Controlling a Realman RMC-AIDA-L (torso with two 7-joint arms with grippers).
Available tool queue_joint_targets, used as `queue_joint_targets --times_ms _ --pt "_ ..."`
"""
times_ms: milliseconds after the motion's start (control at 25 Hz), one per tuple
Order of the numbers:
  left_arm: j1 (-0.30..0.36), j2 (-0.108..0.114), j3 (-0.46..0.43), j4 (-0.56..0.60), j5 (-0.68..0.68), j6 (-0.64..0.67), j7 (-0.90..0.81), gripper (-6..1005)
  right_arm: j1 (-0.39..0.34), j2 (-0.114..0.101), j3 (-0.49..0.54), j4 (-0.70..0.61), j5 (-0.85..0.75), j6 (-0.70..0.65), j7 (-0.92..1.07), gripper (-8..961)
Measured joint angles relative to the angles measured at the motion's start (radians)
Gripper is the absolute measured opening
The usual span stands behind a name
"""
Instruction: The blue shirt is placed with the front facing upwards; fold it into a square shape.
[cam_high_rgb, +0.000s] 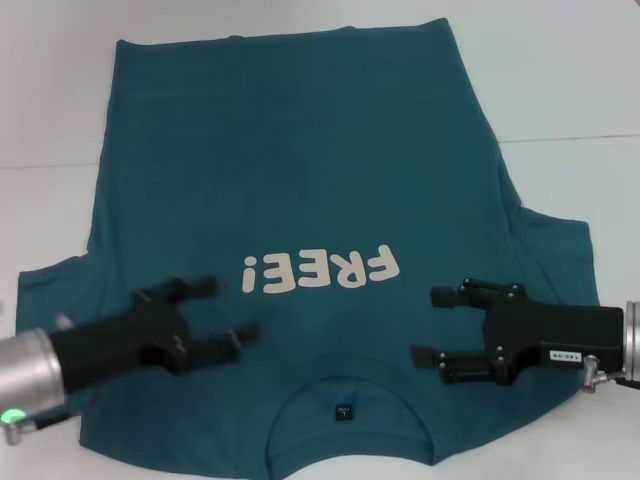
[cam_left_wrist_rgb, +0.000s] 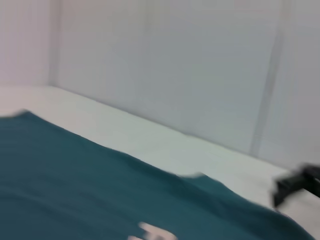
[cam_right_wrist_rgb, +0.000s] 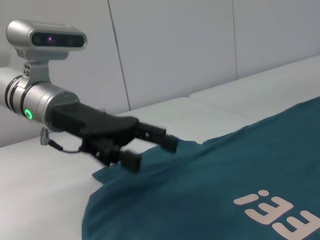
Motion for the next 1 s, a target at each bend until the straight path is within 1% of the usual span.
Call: queue_joint_targets --times_ms 80,120,160,200,240,360,520,640,760,840,1000 --pt "0.006 0.006 -0.067 0.008 -0.008 0.000 -0.038 948 0.000 0.000 0.001 0.000 0.002 0.001 0.000 930" --pt "0.006 0.013 -0.104 0.014 -0.009 0.000 -0.086 948 0.000 0.001 0.002 0.000 0.002 0.002 0.000 930" --pt "0.006 0.013 -0.104 0.014 -0.009 0.000 -0.086 948 0.000 0.001 0.003 0.000 0.003 0.003 0.000 930" --pt "0.011 0.029 -0.146 0.049 0.001 -0.020 -0.233 948 0.000 0.001 0.004 0.000 0.006 0.003 0.000 931" --pt "0.015 0.032 -0.149 0.063 0.005 -0.031 -0.277 948 0.000 0.001 0.004 0.002 0.010 0.003 0.000 931" --pt "0.042 0.054 -0.155 0.143 0.035 -0.079 -0.520 948 0.000 0.000 0.004 0.008 0.024 0.003 0.000 931" --pt "0.076 0.083 -0.160 0.210 0.073 -0.085 -0.757 948 -0.001 0.000 0.004 0.008 0.027 0.007 0.000 931" --pt "0.076 0.097 -0.171 0.235 0.162 -0.090 -0.910 948 0.001 0.000 0.003 0.008 0.028 0.014 0.000 931" --pt "0.065 0.104 -0.177 0.254 0.262 -0.103 -0.995 949 0.004 0.001 -0.002 0.009 0.028 0.023 0.000 931" --pt "0.060 0.105 -0.177 0.260 0.297 -0.121 -1.011 949 0.006 0.001 -0.003 0.009 0.028 0.026 0.000 931" --pt "0.058 0.106 -0.160 0.262 0.318 -0.151 -0.993 949 0.006 0.000 0.000 0.009 0.028 0.026 0.000 931"
